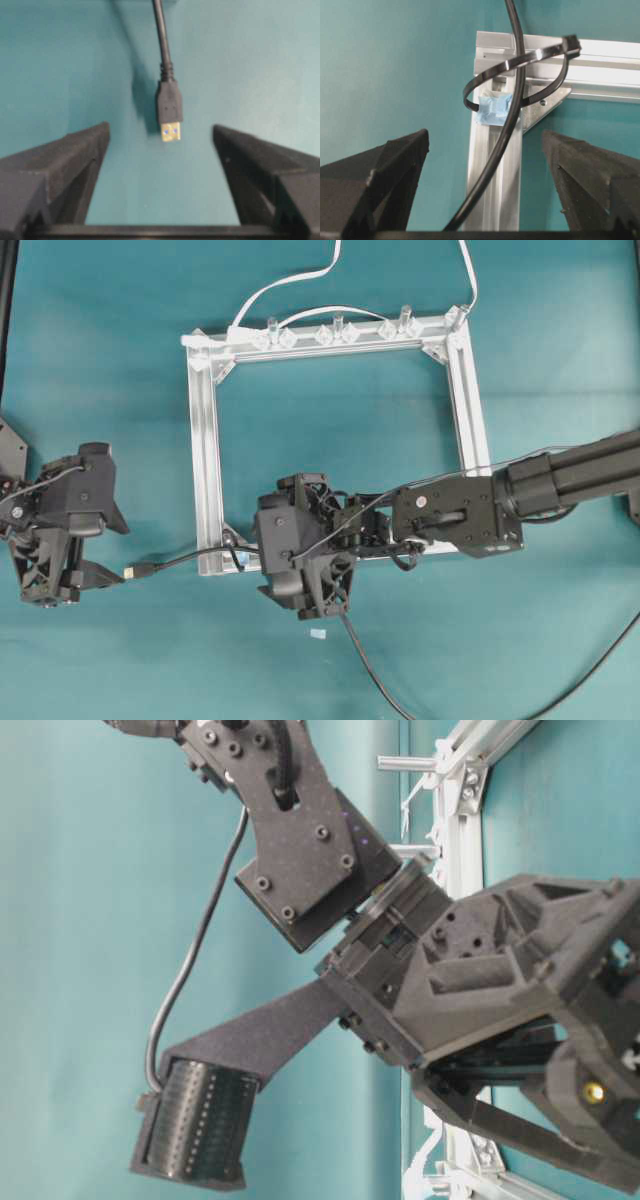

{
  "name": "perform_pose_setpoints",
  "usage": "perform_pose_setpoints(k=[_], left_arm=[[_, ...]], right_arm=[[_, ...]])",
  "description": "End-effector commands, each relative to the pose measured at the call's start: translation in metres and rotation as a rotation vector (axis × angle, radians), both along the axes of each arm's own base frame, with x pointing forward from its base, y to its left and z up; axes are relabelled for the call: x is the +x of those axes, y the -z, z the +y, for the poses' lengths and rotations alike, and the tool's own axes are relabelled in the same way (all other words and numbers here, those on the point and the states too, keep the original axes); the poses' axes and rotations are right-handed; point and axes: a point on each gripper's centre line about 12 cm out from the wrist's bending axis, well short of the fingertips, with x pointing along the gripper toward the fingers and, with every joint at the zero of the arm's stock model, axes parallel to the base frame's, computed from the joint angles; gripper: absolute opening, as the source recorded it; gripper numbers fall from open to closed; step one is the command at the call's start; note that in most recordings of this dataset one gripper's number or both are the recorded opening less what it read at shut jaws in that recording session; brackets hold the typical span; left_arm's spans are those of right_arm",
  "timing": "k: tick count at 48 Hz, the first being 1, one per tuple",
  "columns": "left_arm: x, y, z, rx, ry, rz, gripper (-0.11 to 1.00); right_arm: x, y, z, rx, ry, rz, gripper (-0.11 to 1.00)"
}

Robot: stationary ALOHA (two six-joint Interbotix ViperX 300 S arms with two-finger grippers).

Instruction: Insert the wire through the string loop located on the left side.

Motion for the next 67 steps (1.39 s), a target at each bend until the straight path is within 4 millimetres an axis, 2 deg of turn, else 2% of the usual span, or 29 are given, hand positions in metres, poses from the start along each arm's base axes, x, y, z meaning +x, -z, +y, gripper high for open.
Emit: perform_pose_setpoints(k=[1,9,20,29,46,53,62,67], left_arm=[[0.003,-0.004,-0.001,0.004,0.012,-0.018,0.8],[0.004,-0.008,-0.001,0.02,0.039,-0.044,0.81],[0.006,-0.023,-0.001,0.044,0.095,-0.118,0.81],[0.007,-0.037,0.008,0.038,0.068,-0.181,0.81],[-0.01,-0.056,0.027,0.015,-0.005,-0.307,0.8],[-0.019,-0.063,0.033,0.005,-0.026,-0.362,0.73],[-0.026,-0.068,0.036,-0.005,-0.034,-0.408,0.53],[-0.029,-0.07,0.036,-0.01,-0.036,-0.427,0.47]], right_arm=[[0.002,-0.017,0.002,0.002,-0.005,-0.04,0.91],[0.002,-0.02,0.002,0.002,-0.006,-0.048,0.91],[0.002,-0.04,-0.002,-0.016,-0.016,-0.089,0.91],[-0.001,-0.056,-0.009,-0.034,-0.026,-0.095,0.91],[-0.007,-0.083,-0.029,-0.048,-0.002,-0.129,0.91],[-0.009,-0.093,-0.04,-0.048,0.028,-0.178,0.91],[-0.014,-0.098,-0.045,-0.047,0.061,-0.263,0.91],[-0.02,-0.098,-0.048,-0.039,0.087,-0.314,0.91]])
